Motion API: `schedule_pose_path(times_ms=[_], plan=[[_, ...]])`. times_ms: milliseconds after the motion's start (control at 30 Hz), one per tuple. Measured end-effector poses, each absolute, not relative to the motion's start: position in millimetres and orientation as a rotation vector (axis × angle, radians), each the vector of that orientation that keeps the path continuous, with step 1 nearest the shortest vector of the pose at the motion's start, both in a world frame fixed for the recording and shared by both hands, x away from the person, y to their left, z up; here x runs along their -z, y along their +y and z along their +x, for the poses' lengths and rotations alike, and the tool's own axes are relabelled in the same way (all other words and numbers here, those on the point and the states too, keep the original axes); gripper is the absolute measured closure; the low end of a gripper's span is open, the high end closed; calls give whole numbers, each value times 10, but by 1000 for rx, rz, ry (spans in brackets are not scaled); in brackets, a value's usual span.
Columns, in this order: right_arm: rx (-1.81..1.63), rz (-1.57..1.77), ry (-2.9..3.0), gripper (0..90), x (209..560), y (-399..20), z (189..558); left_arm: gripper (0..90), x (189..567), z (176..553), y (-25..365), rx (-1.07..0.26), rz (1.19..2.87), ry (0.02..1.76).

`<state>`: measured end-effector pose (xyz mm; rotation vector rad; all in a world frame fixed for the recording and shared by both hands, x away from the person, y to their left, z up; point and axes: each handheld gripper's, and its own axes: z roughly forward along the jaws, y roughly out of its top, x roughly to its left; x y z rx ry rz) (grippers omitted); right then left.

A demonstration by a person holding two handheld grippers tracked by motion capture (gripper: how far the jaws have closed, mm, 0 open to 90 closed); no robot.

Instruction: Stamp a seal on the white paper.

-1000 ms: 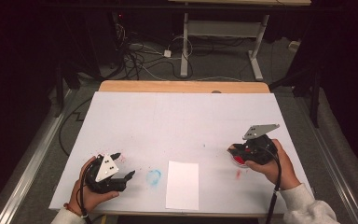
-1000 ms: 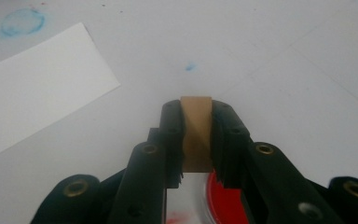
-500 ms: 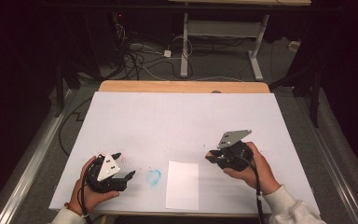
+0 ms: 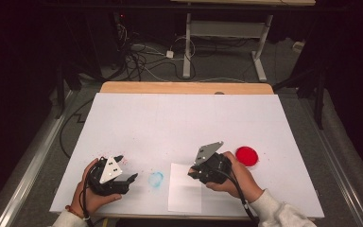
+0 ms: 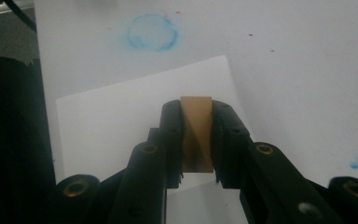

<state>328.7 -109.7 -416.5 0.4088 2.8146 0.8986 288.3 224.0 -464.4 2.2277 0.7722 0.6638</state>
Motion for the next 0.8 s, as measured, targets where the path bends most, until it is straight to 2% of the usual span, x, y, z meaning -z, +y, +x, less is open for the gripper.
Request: schedule_pose_path(times_ms=[367,433,800], plan=[[-763,317,2920,758,4339,-833,3247,220,4654,2890,2242,-663,2238,777],[-688,329,2941,759,4454,-785,3283,220,4655,2891,2241,-662,2244,775],[-704,325,2956,760,4529,-808,3304,220,4651,2881,2235,-665,2248,773]])
